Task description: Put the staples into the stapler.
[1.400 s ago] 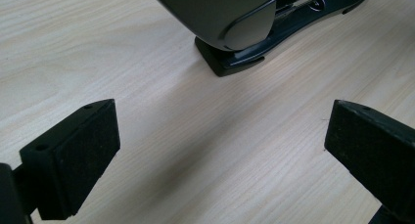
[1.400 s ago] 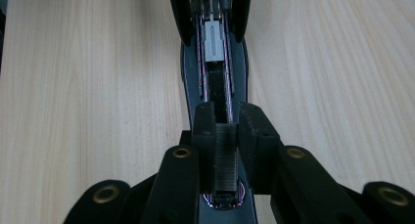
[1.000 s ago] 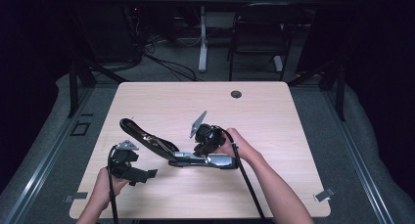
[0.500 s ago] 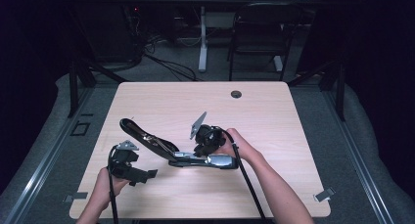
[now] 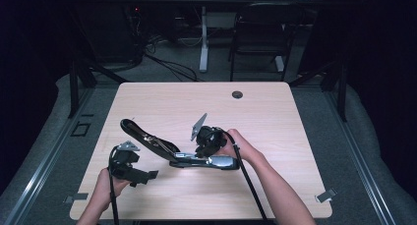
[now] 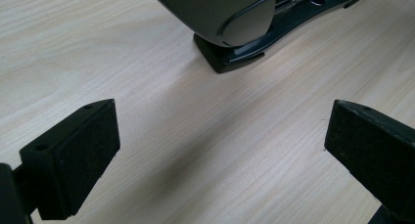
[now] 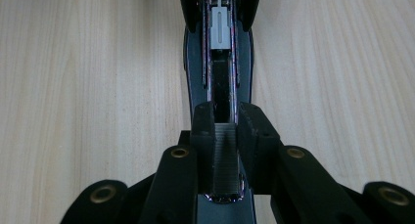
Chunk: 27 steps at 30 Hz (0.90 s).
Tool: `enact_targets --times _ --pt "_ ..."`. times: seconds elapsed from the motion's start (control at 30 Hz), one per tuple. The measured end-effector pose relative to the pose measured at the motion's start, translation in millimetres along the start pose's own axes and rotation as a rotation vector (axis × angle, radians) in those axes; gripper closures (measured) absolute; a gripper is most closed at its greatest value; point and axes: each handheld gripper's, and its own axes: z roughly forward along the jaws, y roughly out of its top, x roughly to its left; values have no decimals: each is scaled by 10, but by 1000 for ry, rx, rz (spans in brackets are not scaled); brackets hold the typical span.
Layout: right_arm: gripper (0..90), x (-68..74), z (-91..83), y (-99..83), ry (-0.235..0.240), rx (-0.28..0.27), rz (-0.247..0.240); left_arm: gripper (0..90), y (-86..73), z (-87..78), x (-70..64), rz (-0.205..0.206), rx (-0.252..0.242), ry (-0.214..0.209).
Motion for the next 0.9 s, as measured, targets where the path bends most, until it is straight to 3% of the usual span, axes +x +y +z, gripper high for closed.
enact_targets --times 0.23,0.5,0.7,0.77,0.9 --pt "755 -1 -6 -15 -2 20 5 0 0 2 -4 1 2 7" --pt "704 0 -56 -51 -12 -2 28 0 0 -3 5 -3 -1 3" --pt "557 26 -133 -71 -39 -27 68 0 1 -20 13 -11 -11 16" --pt "471 50 -176 -78 -61 -22 87 0 4 -31 16 -20 -23 22" --pt "306 69 -249 -134 -58 -43 150 0 3 -47 30 -36 -33 23"
